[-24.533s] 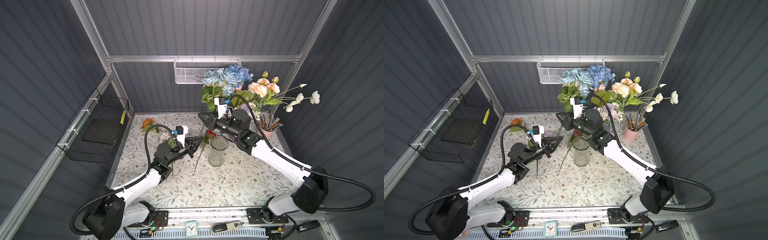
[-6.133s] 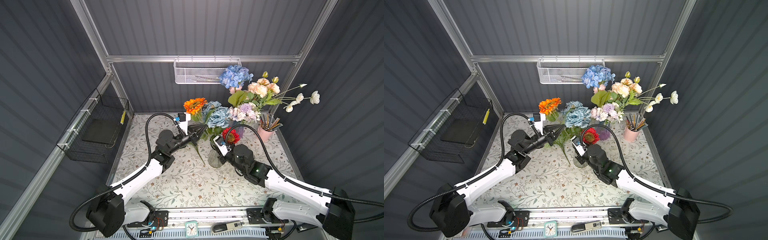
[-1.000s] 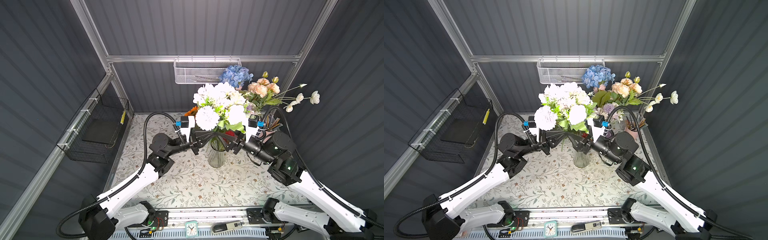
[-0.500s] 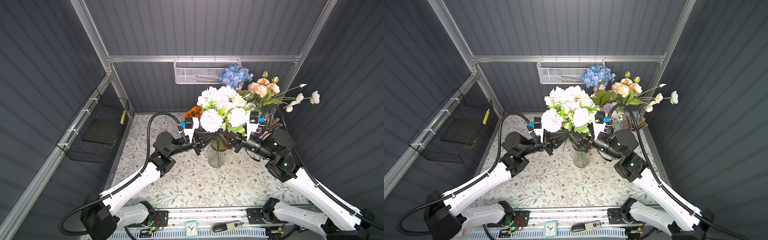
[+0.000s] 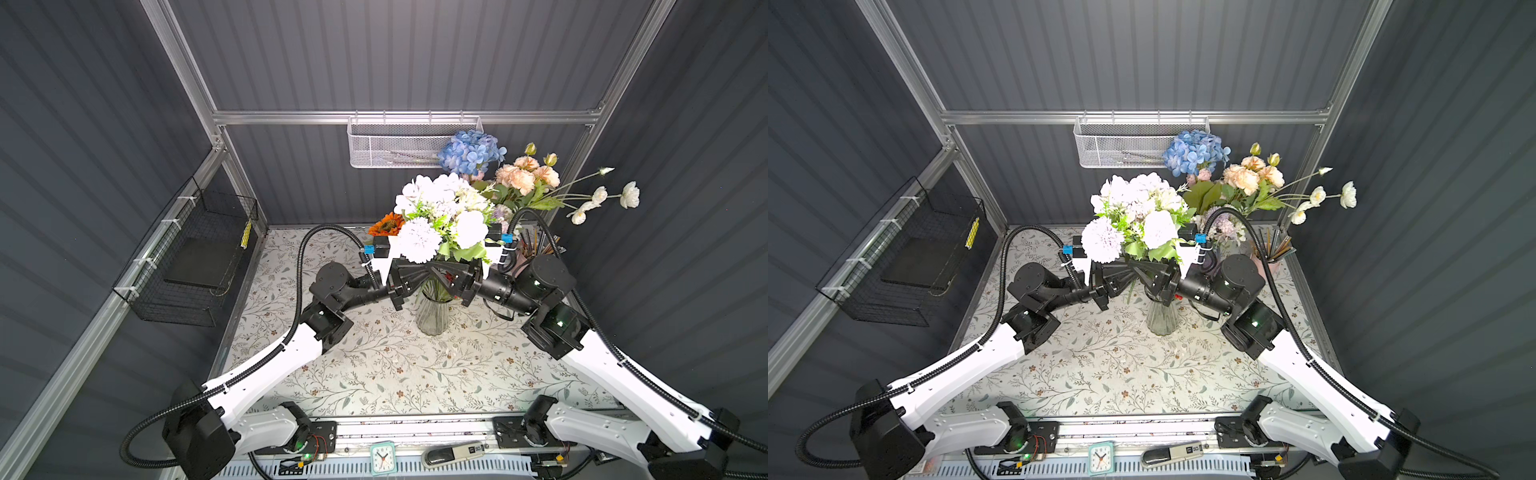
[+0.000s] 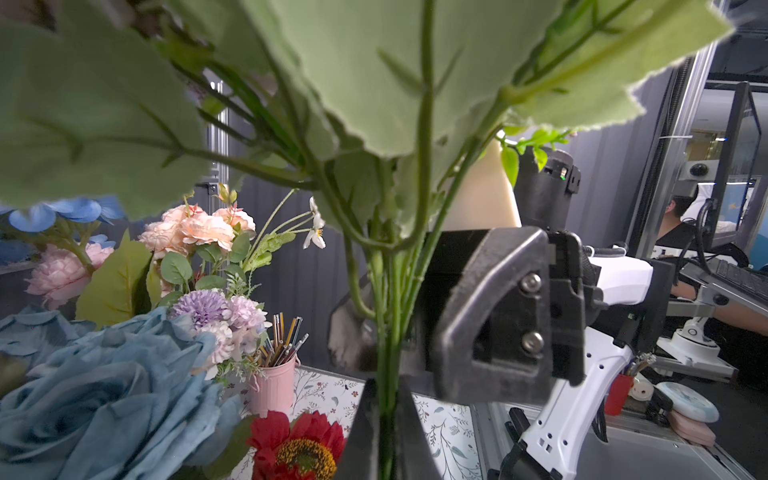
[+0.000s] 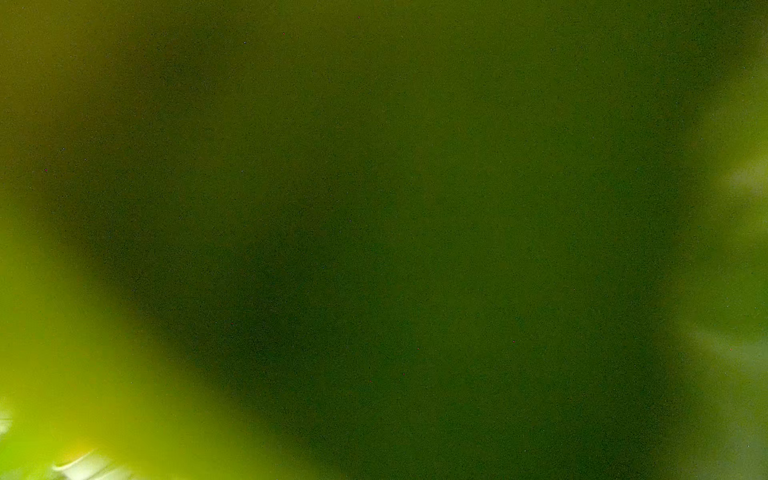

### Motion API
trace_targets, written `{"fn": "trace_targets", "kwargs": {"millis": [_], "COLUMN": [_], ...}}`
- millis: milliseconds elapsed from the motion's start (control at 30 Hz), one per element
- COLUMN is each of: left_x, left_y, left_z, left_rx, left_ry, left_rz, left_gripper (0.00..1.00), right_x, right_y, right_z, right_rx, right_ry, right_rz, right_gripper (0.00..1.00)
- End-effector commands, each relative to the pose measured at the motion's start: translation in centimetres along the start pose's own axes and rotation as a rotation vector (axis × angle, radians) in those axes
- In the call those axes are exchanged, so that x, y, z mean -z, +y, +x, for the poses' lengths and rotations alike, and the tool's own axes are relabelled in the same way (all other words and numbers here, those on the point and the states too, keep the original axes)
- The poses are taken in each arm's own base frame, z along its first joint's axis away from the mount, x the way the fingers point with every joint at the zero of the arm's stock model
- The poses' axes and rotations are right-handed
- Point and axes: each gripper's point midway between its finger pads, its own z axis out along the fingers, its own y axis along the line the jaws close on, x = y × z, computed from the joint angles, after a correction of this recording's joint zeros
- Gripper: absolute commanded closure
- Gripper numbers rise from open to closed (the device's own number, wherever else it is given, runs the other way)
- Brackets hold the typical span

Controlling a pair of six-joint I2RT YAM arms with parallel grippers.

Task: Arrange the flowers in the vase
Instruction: 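Lower the pale flower bunch into the glass vase with both grippers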

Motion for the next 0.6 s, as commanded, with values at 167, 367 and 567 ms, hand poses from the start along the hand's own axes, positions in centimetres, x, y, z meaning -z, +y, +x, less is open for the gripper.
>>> {"fn": "trace_targets", "kwargs": {"millis": [167,367,567], "left_x": [-0.1,0.7,3.1], "left_y": [-1.0,0.2,3.0], "left_z": [-1.2,-0.3,3.2], "left_rx": [-0.049,0.004,0.074], "left_ry": [-0.012,0.008,0.099], "left_rz": [0.021,-0.074,-0.286], "left_gripper": [1.00,0.19,0.17], "right_x": [0.1,0.8,2.9], "right_y": [-0.2,-1.0,-2.8], "right_z": [0.1,0.8,1.9], "right_rx": [0.006,0.038,0.105], "right_ry": [0.011,0.036,0.075], "right_rz": [0.004,0.061,0.202], "right_gripper": [0.99,1.00,1.00]}}
